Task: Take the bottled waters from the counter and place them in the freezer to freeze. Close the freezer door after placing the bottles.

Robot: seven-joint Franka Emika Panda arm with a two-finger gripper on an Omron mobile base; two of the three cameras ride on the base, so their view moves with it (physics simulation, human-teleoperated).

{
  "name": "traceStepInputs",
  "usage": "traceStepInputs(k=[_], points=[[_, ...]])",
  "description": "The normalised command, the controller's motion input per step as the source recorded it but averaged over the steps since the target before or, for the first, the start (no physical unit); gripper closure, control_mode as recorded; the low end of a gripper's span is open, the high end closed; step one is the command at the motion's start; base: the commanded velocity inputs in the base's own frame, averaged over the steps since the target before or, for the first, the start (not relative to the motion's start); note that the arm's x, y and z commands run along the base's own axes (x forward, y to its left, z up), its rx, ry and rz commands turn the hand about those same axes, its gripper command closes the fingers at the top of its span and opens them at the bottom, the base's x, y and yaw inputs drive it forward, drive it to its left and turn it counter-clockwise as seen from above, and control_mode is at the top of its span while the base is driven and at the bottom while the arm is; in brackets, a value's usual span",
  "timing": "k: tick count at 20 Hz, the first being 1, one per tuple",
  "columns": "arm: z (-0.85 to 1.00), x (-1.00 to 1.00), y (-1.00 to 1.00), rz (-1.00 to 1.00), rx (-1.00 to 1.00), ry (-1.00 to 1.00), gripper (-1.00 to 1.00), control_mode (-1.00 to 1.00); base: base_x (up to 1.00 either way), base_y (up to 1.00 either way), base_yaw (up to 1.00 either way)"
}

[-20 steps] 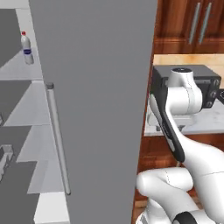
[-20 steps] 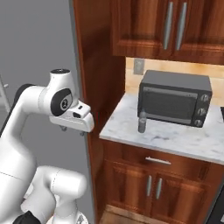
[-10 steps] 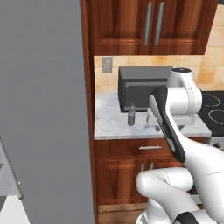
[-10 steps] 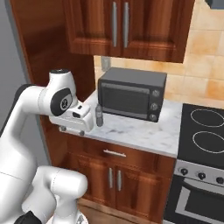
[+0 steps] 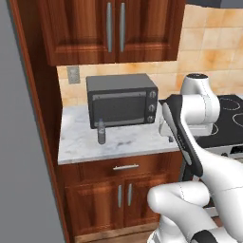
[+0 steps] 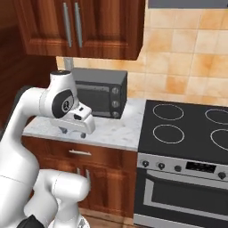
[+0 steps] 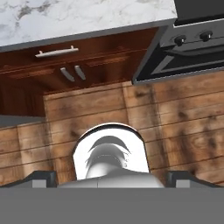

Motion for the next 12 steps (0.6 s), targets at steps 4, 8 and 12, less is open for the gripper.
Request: traceStepInputs(k=[4,8,12], points=[[0.0,0.0,0.0,0.0,0.0,0.0,-1.0,1.0,0.19,-0.04,0.07],[0.0,0.0,0.0,0.0,0.0,0.0,-1.0,1.0,0.35,-0.27,0.05],[0.0,0.0,0.0,0.0,0.0,0.0,-1.0,1.0,0.25,-0.74,-0.06]])
